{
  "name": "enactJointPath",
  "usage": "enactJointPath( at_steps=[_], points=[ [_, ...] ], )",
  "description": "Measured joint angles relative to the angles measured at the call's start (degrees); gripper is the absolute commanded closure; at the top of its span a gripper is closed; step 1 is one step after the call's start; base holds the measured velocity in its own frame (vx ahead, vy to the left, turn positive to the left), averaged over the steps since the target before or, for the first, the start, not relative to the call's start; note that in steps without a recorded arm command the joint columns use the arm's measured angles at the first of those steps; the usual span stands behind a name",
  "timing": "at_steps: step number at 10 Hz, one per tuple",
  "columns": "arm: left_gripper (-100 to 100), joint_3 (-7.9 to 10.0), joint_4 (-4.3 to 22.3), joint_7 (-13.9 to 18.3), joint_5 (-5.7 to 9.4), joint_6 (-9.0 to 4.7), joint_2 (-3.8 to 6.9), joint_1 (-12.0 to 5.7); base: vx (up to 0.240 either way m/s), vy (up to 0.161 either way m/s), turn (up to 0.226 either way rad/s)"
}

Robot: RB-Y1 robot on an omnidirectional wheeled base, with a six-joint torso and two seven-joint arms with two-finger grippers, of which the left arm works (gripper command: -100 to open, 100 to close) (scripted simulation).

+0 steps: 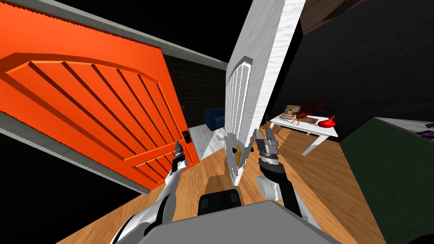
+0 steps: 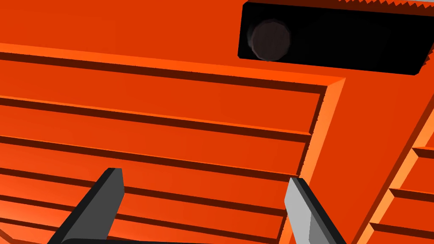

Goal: Pull the door open

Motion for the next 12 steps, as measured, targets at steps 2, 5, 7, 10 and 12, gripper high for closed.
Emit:
enactJointPath(
  at_steps=[2,5,7,10,12],
  points=[
    [-100,0.84,3.5,-0.9,0.51,-0.12,0.07,-1.91,0.054,0.073,-0.125],
    [-100,1.98,6.8,-2.3,1.2,0.49,0.11,-4.21,0.026,0.042,-0.039],
    [-100,2.32,8.7,-2.7,1.39,0.17,0.17,-5.23,0.02,0.022,-0.041],
    [-100,2.9,11.8,-3.3,1.76,-0.14,0.44,-7.04,0.03,0.037,-0.063],
    [-100,3.4,13.5,-3.9,2.07,0.06,0.46,-8.12,0.023,0.034,-0.04]
  ],
)
